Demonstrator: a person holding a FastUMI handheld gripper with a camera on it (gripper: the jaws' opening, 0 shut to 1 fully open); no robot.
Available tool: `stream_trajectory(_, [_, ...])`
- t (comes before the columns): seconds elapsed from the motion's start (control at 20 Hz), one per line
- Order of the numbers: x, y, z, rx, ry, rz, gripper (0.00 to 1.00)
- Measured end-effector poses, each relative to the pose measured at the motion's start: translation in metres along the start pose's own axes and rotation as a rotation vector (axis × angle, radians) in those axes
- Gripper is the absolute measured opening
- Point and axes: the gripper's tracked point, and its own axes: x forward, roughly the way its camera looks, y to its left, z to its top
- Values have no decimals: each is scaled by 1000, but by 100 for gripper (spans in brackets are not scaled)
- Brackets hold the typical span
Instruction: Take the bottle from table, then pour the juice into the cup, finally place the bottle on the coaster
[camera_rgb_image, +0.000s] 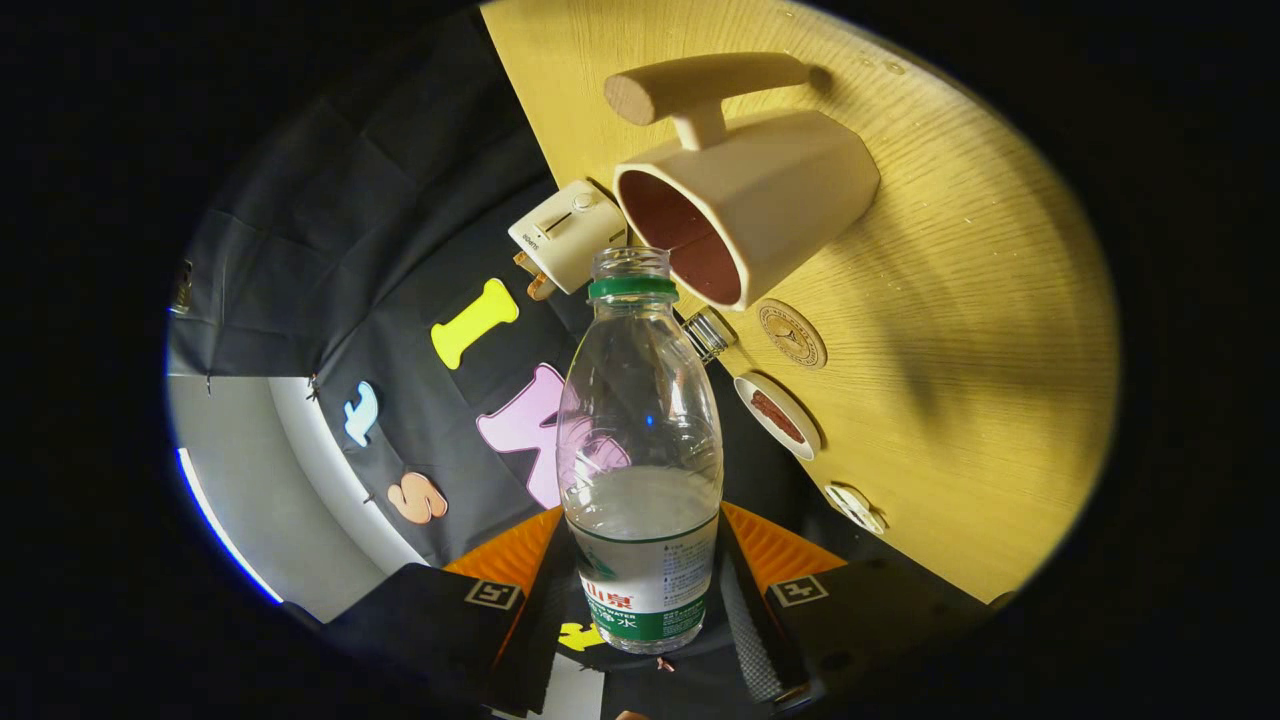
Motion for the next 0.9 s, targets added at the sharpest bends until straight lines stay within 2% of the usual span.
stream_trajectory(0.55, [2, -1, 4, -37, -12, 0, 75])
stream_trajectory(0.65, [3, -2, 2, -87, -7, -4, 75])
stream_trajectory(0.9, [1, -3, -9, -343, 22, -18, 75])
